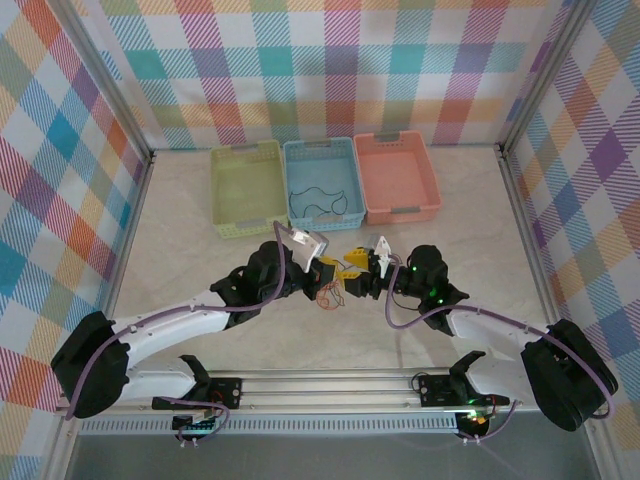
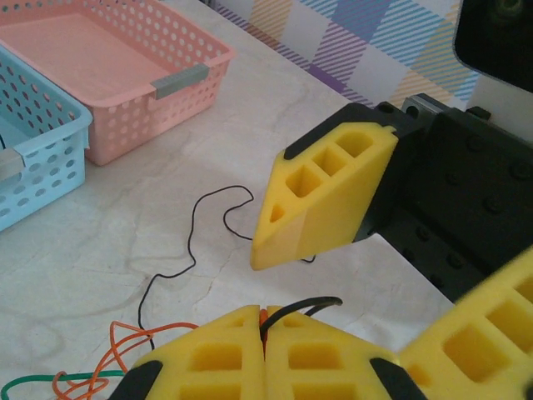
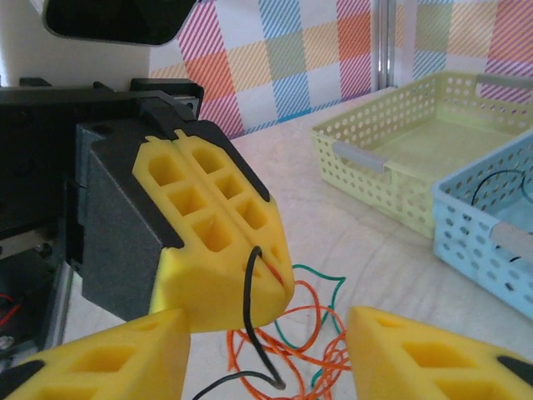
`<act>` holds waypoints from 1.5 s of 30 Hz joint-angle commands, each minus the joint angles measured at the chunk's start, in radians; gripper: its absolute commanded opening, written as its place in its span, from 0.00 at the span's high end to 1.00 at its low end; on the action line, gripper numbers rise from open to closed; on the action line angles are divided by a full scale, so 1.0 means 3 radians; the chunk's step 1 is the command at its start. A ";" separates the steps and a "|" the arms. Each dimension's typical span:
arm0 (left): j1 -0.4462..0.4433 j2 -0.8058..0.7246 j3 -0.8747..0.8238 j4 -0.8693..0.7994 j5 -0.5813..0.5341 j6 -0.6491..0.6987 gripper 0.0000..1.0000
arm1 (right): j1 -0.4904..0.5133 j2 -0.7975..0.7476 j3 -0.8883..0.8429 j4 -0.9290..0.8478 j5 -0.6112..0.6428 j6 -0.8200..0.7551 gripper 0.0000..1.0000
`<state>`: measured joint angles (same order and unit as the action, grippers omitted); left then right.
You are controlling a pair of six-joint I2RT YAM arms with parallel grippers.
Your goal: Untangle the cables
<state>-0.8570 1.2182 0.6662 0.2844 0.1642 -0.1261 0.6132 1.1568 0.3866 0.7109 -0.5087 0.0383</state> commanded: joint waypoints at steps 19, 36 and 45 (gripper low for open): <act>-0.0035 -0.0069 0.0080 0.0064 -0.0039 0.0062 0.92 | 0.0022 -0.0085 -0.0024 0.0146 0.0188 -0.0097 1.00; -0.0033 0.0076 0.0182 -0.0145 -0.0575 -0.0004 0.70 | 0.0057 -0.0276 -0.0102 0.0299 -0.0352 -0.0162 1.00; -0.0035 0.0046 0.0198 -0.0273 -0.1034 -0.0110 0.59 | 0.0063 -0.0533 -0.0221 0.0272 0.0150 -0.0193 1.00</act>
<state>-0.8570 1.2373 0.6930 0.2264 -0.0669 -0.1390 0.6243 1.0435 0.3462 0.7628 -0.5331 0.0055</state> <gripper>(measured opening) 0.379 0.064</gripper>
